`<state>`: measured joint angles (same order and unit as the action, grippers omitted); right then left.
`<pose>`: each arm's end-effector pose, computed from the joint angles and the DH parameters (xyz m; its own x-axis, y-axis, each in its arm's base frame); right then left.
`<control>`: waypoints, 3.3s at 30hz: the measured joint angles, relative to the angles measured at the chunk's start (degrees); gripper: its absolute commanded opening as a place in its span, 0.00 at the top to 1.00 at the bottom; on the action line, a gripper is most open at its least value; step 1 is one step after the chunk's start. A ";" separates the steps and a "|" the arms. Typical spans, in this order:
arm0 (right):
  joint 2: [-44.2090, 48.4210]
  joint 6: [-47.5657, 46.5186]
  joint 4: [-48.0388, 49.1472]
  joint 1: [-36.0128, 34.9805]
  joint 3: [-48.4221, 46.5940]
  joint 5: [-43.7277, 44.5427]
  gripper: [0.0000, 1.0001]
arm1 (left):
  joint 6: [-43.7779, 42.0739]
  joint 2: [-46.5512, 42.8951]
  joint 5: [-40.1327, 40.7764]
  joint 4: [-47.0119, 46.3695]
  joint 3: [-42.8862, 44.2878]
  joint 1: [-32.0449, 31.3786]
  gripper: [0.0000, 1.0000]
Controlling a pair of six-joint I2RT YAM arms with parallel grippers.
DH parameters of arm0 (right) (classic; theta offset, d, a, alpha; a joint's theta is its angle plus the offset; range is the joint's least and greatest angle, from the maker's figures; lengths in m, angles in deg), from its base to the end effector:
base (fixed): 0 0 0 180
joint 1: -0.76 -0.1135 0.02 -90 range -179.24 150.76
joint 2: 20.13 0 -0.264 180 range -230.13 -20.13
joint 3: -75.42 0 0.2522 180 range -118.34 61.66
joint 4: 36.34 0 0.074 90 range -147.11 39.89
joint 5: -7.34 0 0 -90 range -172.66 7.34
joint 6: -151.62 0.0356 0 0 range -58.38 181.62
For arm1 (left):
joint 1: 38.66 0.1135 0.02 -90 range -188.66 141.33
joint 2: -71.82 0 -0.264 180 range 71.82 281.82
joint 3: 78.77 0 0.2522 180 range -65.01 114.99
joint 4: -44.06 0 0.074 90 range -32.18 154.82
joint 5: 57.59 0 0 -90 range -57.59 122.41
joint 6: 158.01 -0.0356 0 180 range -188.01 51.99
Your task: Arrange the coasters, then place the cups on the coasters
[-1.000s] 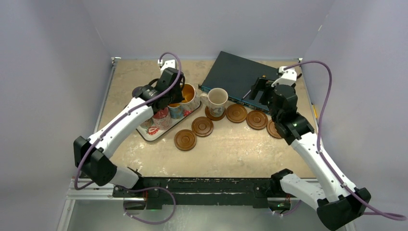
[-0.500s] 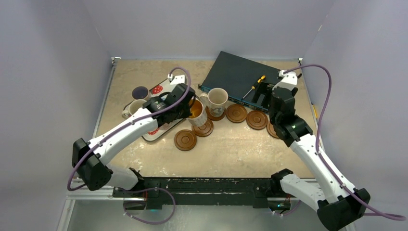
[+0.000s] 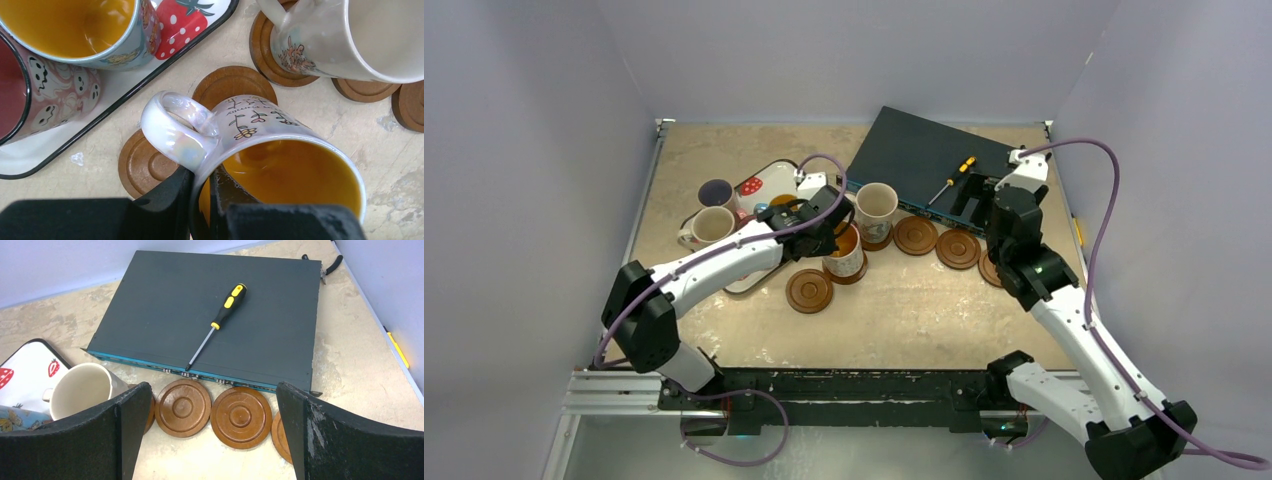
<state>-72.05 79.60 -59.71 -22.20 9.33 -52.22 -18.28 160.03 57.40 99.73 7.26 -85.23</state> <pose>0.1958 0.0634 0.3663 -0.1017 0.2460 -0.9639 0.1636 0.9599 0.2277 0.2311 -0.2223 0.2778 -0.7605 -0.2026 -0.6169 -0.1185 0.9774 -0.1748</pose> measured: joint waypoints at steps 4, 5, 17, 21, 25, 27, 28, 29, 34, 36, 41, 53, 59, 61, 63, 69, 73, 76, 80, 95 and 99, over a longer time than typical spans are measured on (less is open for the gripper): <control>0.13 0.00 -0.04 0.00 0.31 -0.02 0.02 | 1.07 1.16 0.87 -1.01 0.00 -0.39 1.00; 0.20 0.00 -0.02 0.00 0.31 -0.02 0.02 | 1.25 1.51 0.96 -1.11 0.00 -0.42 1.00; 0.33 0.00 0.02 0.00 0.33 -0.13 0.02 | 1.68 7.30 2.60 -1.84 0.20 -0.46 1.00; 0.31 0.00 0.02 0.00 0.33 -0.17 0.02 | 1.64 7.58 3.21 -1.90 1.01 -0.46 1.00; 0.22 0.00 0.02 0.00 0.35 -0.42 0.02 | 1.60 7.58 3.61 -2.01 1.36 -0.46 1.00; 0.20 0.00 0.02 0.00 0.35 -0.46 0.02 | 1.55 7.65 3.74 -2.01 1.40 -0.46 1.00; 0.17 0.00 0.02 0.00 0.35 -0.55 0.02 | 1.51 7.78 3.78 -1.99 1.49 -0.46 1.00; 0.17 0.00 0.02 0.00 0.35 -0.59 0.02 | 1.49 7.96 3.80 -2.01 1.55 -0.46 1.00; 0.17 0.02 0.02 0.00 0.35 -1.05 0.02 | 1.03 8.92 3.82 -2.12 1.66 -0.46 1.00; 0.17 0.00 0.02 0.00 0.35 -1.33 0.02 | 0.59 9.35 3.85 -2.25 1.66 -0.46 1.00; 0.15 0.00 0.00 0.00 0.37 -1.51 0.02 | 0.17 9.75 3.98 -2.60 1.81 -0.46 1.00; -0.63 0.00 0.00 0.00 0.42 -1.73 0.02 | 0.02 10.32 4.70 -3.61 2.12 -0.46 0.99; -0.63 0.00 0.02 0.00 0.42 -1.75 0.02 | -0.07 10.36 4.76 -3.67 2.10 -0.46 0.88; -0.63 0.00 0.02 0.00 0.44 -1.79 0.02 | -0.11 10.36 4.85 -3.67 2.12 -0.46 0.86; -0.63 0.00 0.02 0.00 0.50 -1.90 0.02 | -0.31 10.36 5.07 -3.85 2.12 -0.46 0.79; -0.63 0.02 0.02 0.00 0.68 -1.99 0.02 | -0.42 10.36 5.88 -6.05 2.23 -0.44 0.67; -0.63 0.02 0.02 0.00 0.74 -2.14 0.02 | -0.42 10.36 5.95 -6.51 2.23 -0.44 0.66; -0.63 0.02 0.02 0.00 0.74 -2.14 0.02 | -0.42 10.10 6.08 -6.51 2.23 -0.44 0.64; -0.63 0.02 0.02 0.00 0.74 -2.78 0.02 | -0.90 8.13 6.19 -6.49 2.23 -0.44 0.58; -0.52 -0.02 0.15 0.00 0.94 -4.50 0.02 | -11.04 -6.43 1.60 -6.43 4.48 4.83 0.21; -0.39 -0.07 0.48 0.00 0.94 -4.94 0.02 | -14.45 -8.20 -3.37 -7.56 4.48 16.17 0.21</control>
<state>-72.44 79.53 -59.23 -22.20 10.26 -57.16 -32.73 151.83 54.04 92.17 11.74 -69.06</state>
